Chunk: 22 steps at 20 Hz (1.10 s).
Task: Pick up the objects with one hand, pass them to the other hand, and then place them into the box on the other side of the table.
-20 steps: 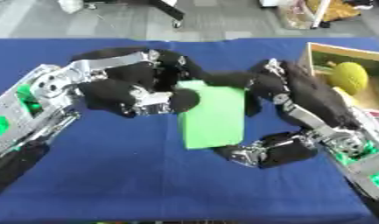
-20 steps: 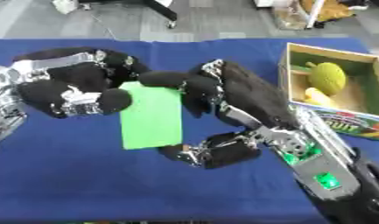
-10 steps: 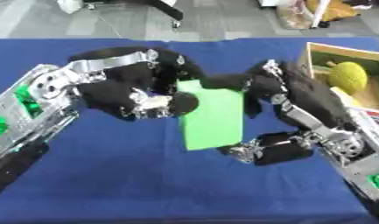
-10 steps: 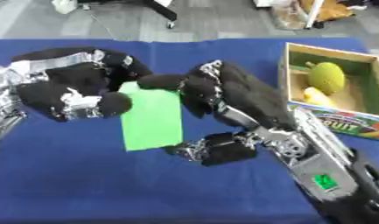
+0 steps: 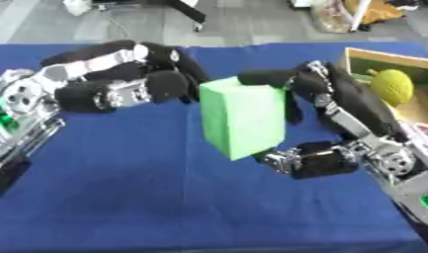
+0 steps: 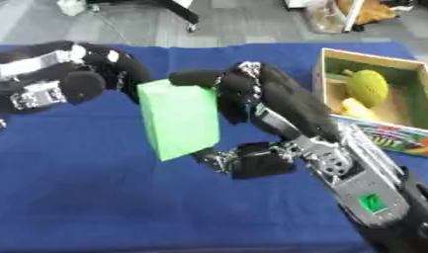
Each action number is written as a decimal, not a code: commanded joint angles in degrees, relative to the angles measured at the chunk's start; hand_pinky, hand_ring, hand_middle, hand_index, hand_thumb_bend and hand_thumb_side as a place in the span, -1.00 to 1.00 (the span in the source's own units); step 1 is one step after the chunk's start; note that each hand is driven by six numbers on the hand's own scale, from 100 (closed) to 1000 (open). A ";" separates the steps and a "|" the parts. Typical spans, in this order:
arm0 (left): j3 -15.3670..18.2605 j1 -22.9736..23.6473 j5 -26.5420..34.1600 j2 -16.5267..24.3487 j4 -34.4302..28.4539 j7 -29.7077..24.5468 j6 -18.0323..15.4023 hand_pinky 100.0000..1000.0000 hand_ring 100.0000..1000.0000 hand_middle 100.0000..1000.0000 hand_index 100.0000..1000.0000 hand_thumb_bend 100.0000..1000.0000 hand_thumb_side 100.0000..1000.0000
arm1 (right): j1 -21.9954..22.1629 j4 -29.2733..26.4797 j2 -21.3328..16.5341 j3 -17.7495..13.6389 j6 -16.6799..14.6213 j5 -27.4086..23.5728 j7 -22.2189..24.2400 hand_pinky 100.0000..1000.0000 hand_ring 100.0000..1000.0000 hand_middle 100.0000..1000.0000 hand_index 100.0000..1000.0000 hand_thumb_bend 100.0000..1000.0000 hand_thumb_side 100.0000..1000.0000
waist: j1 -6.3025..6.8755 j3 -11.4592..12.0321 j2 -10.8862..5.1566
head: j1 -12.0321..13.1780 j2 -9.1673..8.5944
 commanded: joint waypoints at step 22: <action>20.84 21.52 -7.97 -7.84 -0.92 30.04 -9.39 0.43 0.33 0.28 0.45 -0.51 0.51 | 10.48 10.61 -21.34 -21.09 32.36 -5.32 -11.87 -0.80 -0.80 -0.77 0.04 -1.00 -0.93 | -0.81 2.56 -1.00 | -15.56 0.30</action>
